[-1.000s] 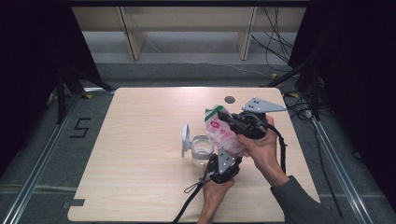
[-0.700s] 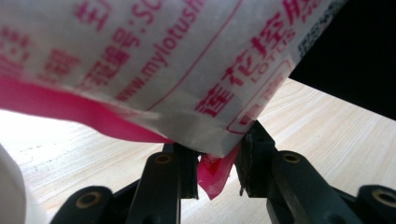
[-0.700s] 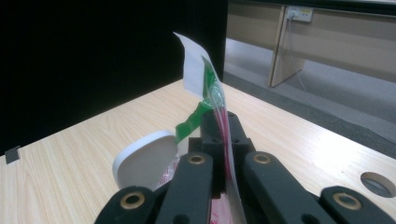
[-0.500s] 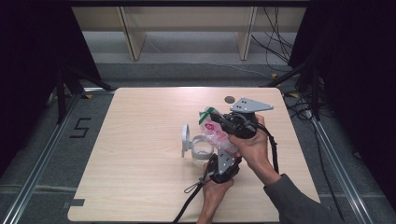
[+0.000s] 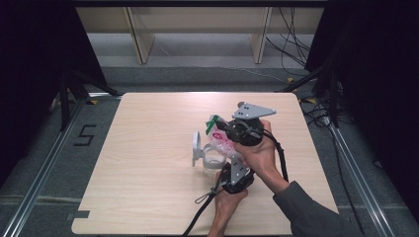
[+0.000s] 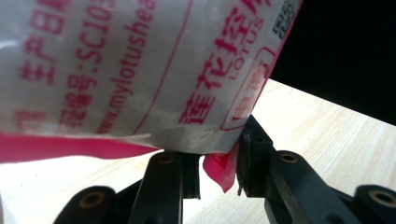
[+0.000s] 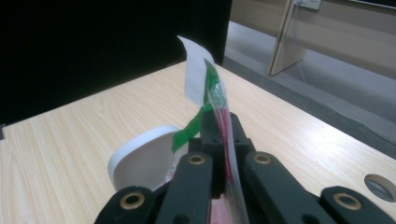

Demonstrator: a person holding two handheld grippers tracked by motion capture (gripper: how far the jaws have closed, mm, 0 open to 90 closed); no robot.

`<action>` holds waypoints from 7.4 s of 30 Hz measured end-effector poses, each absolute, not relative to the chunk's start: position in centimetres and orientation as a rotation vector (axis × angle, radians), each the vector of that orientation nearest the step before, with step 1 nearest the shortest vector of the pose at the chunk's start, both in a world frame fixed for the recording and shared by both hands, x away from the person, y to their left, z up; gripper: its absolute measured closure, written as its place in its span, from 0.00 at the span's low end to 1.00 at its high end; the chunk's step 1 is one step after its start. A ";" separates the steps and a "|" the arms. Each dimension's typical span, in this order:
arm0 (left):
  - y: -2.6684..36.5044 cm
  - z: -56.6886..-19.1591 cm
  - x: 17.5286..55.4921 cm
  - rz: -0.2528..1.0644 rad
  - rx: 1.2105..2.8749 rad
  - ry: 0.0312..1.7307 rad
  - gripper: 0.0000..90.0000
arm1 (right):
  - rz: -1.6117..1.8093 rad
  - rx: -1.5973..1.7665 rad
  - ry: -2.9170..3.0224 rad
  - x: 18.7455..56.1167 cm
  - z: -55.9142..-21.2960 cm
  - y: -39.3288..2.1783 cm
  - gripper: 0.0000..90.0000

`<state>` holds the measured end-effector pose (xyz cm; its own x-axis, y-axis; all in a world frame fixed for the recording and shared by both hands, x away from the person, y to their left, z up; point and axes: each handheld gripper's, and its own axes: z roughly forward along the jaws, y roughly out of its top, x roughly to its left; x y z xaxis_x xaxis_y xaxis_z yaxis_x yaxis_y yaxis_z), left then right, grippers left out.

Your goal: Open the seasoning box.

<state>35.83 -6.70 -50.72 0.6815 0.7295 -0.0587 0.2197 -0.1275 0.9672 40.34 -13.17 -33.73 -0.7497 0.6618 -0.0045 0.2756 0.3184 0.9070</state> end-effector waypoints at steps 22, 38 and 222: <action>-6.9 -50.8 35.6 0.489 1.661 0.766 0.82 | 1.318 0.761 2.284 40.8 -34.4 -11.6 1.00; -6.8 -50.8 35.6 0.472 1.657 0.749 0.82 | 1.275 0.751 2.313 41.1 -34.5 -11.0 1.00; -7.2 -50.4 35.2 0.393 1.615 0.683 0.82 | 1.177 0.670 2.323 41.2 -34.9 -9.0 1.00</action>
<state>35.15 -7.22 -50.44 0.7645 0.6315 -0.1297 0.2053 -0.0478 0.9775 41.20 -8.97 -34.94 -0.7816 0.6001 -0.1704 0.2174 0.5181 0.8273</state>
